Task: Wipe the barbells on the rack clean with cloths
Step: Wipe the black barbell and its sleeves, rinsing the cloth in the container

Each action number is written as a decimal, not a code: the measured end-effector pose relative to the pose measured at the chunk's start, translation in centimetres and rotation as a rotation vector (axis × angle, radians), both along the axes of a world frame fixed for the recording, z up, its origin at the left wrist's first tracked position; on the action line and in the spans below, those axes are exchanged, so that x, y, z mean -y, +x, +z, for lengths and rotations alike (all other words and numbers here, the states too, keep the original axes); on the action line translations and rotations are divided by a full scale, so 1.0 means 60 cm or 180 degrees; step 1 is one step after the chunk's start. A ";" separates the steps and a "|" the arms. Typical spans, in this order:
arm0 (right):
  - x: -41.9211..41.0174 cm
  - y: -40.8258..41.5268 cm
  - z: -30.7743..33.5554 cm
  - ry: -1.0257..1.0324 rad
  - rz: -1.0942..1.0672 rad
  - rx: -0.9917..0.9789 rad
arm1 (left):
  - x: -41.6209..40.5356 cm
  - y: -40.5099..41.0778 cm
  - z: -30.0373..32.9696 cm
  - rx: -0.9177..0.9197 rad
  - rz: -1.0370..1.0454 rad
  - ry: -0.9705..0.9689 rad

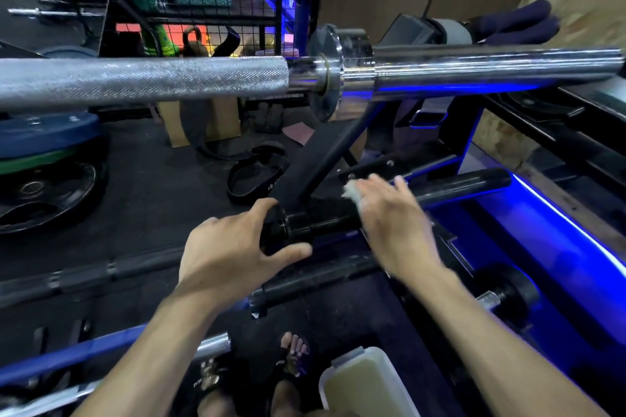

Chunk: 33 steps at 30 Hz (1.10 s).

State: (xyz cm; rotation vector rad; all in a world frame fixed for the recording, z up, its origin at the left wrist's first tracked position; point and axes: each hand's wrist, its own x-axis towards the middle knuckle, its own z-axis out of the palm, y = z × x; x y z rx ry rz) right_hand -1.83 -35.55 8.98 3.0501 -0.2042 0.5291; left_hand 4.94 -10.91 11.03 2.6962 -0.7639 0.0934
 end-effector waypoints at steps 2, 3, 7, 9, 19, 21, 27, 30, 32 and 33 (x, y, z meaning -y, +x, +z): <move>0.022 0.007 0.010 0.0344 -0.0539 0.0074 | 0.000 0.000 0.003 -0.0016 -0.0051 -0.0065; 0.001 0.012 0.014 0.0452 -0.0584 0.0193 | 0.001 -0.001 0.004 0.0008 -0.0063 -0.0058; -0.129 0.011 0.007 0.1020 0.0087 -0.0024 | 0.004 -0.004 0.007 0.0146 -0.0017 0.0028; -0.121 0.004 0.015 0.0824 0.0383 0.0057 | 0.005 -0.005 0.009 0.0100 0.0021 0.0098; -0.109 0.002 0.011 0.0815 -0.0047 0.0226 | 0.006 0.001 0.002 -0.0109 0.0071 -0.0065; -0.129 -0.004 0.009 0.0942 0.0424 0.0159 | 0.004 0.004 -0.001 -0.0055 0.0025 -0.0049; 0.022 -0.007 0.014 0.0230 -0.0474 -0.0079 | -0.004 0.000 0.014 -0.0333 -0.0040 -0.0109; 0.002 -0.004 0.018 0.0533 -0.0738 0.0307 | -0.002 -0.002 0.020 -0.0243 -0.0066 -0.0057; -0.060 -0.003 0.010 0.0407 -0.0309 0.0306 | 0.003 -0.004 0.016 -0.0164 -0.0015 -0.0034; -0.091 -0.006 0.002 0.0540 -0.0030 0.0232 | 0.004 -0.003 0.012 -0.0156 0.0021 -0.0069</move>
